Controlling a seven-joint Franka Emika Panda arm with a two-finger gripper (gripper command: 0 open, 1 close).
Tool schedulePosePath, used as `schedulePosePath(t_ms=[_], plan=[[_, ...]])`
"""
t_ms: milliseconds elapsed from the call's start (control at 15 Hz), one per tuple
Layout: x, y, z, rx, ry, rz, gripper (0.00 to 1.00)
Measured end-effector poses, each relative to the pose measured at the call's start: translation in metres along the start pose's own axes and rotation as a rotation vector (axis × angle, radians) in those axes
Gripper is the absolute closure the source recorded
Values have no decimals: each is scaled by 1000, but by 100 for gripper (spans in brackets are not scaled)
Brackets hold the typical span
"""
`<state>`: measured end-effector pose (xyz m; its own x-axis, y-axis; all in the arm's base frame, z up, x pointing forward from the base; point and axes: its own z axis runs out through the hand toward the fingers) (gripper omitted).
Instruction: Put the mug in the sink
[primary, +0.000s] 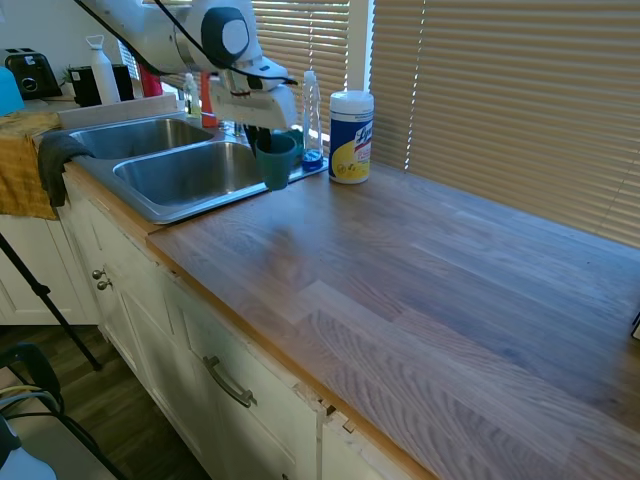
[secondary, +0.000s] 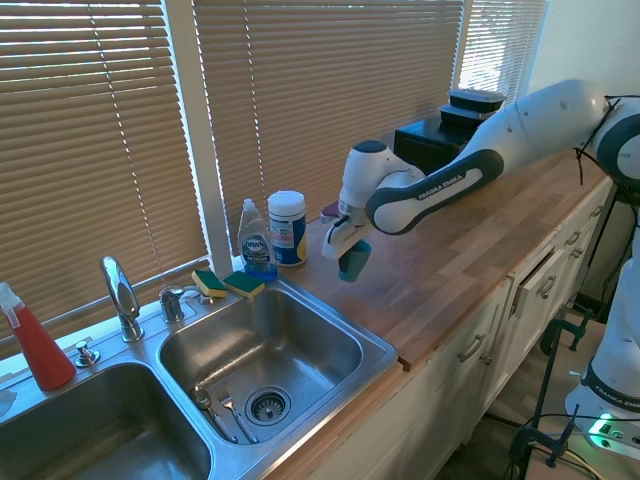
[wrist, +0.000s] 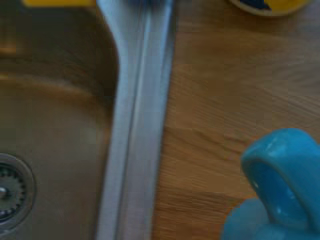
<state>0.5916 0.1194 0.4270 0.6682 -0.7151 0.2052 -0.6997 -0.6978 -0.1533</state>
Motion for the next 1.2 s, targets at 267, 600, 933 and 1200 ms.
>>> schedulePosePath(t_ms=[267, 600, 933, 1200], plan=[[-64, -74, -21, 18, 32, -63, 100], [-111, -150, 87, -36, -5, -98, 100], [-132, -178, 185, -135, -44, -95, 100], [-147, -183, 234, -168, -67, -86, 100]])
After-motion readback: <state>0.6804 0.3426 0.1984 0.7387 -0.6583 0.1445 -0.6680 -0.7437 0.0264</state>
